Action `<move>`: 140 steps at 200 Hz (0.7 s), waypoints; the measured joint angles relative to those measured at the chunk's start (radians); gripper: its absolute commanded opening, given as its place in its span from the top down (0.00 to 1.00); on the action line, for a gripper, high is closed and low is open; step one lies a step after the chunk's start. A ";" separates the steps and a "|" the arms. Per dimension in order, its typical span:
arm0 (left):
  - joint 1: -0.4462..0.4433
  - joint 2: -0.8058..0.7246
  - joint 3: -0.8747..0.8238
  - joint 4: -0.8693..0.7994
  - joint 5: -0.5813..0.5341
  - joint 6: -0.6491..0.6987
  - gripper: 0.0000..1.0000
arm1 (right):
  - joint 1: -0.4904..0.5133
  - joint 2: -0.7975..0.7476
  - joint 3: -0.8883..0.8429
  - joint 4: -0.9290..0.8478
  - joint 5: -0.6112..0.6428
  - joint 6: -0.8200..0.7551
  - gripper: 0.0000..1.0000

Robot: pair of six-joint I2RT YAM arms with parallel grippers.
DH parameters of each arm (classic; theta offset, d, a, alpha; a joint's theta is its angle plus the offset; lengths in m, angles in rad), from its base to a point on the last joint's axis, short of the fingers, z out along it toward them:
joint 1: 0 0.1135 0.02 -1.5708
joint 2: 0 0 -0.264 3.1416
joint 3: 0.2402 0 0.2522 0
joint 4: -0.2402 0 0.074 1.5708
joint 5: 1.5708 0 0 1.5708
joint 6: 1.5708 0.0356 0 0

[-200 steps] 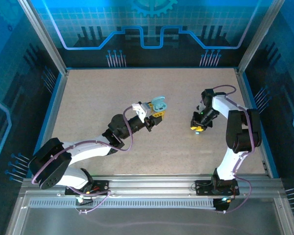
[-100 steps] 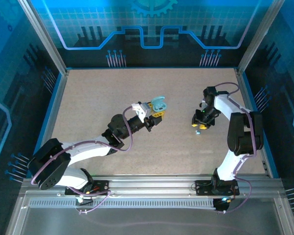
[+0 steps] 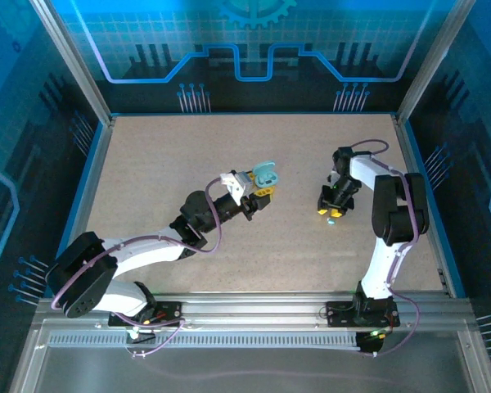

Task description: Insert the wireless bluetooth earbuds into the charging case

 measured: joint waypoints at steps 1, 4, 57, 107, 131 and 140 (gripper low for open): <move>0.000 0.000 0.000 0.000 0.000 0.000 0.71 | 0.001 0.000 0.000 0.000 0.000 -0.002 0.65; 0.000 0.000 0.000 0.000 0.000 0.000 0.71 | 0.002 0.000 0.000 0.000 0.003 -0.002 0.65; 0.000 0.000 0.000 0.000 0.000 0.000 0.71 | 0.061 0.000 -0.002 -0.010 -0.013 -0.013 0.67; 0.000 0.000 0.000 0.000 0.000 0.000 0.71 | 0.069 -0.011 -0.025 -0.032 -0.039 -0.020 0.68; 0.000 -0.004 0.000 -0.001 0.000 0.000 0.71 | 0.069 -0.059 -0.044 -0.043 -0.038 -0.018 0.68; 0.000 -0.006 0.000 -0.003 0.000 0.000 0.71 | 0.068 -0.092 -0.051 -0.041 -0.037 -0.014 0.68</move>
